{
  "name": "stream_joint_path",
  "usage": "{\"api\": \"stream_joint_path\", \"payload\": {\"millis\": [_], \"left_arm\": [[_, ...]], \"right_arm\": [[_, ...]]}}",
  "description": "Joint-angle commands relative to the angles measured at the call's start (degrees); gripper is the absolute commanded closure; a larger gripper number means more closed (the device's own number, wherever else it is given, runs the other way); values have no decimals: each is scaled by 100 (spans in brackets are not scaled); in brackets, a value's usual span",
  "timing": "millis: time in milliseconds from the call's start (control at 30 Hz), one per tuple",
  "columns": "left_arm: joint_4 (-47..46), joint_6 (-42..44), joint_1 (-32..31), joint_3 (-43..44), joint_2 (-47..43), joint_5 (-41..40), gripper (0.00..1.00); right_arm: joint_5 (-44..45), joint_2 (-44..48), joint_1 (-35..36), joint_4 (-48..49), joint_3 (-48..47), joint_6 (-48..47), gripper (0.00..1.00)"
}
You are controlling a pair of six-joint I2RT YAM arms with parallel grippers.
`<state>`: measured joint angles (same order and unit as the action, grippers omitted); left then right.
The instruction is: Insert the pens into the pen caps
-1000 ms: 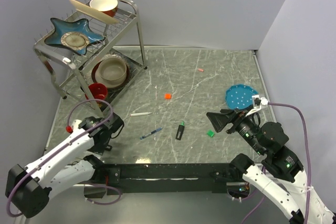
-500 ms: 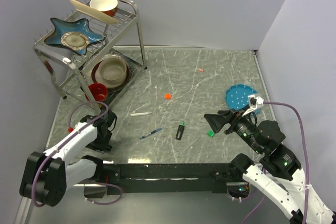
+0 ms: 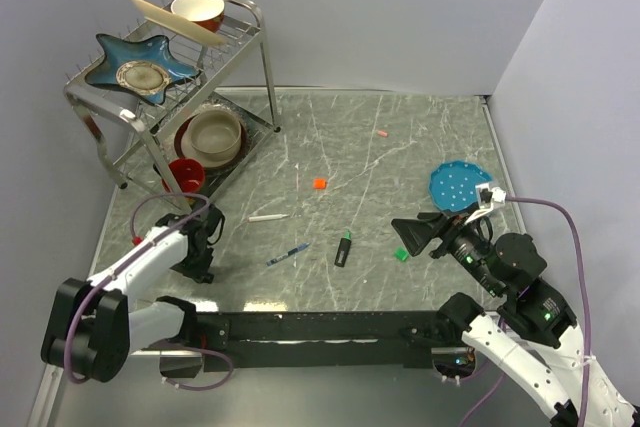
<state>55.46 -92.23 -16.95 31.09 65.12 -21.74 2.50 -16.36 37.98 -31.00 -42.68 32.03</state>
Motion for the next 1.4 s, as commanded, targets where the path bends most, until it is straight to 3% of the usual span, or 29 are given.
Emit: {"api": "stream_joint_path", "payload": {"millis": [0, 167, 233, 333, 433, 500, 600, 733, 933, 1367], "left_arm": [[-177, 301, 8, -113, -534, 143, 99], [-237, 1100, -98, 125, -1789, 222, 99], [-710, 1721, -212, 152, -2160, 467, 99], [-1980, 2810, -379, -32, -3020, 1503, 99], [-3219, 3367, -502, -410, -3487, 2838, 99], [-3794, 3500, -564, -655, -3585, 3803, 99], [-4429, 3878, -695, -710, -3402, 4580, 99], [-4982, 4011, -1151, -683, -2980, 4872, 99], [-5704, 4221, -2364, -552, -2480, 4363, 99], [-6451, 4432, -2647, -613, -1942, 4362, 99]], "right_arm": [[207, 98, -27, 24, -66, 92, 3], [14, 81, -27, 164, 66, 373, 4], [-118, 28, -18, 436, 258, 637, 4], [-424, -218, -18, 867, 496, 927, 6], [-742, -718, -27, 1289, 559, 1077, 8], [-795, -1217, -18, 1378, 462, 1138, 10], [-795, -1922, -10, 1404, 199, 1270, 12], [-1031, -2678, 34, 1816, 102, 1499, 16], [-1130, -3715, 385, 2397, -170, 1701, 19], [-733, -4990, 1344, 2502, -593, 1921, 34]]}}
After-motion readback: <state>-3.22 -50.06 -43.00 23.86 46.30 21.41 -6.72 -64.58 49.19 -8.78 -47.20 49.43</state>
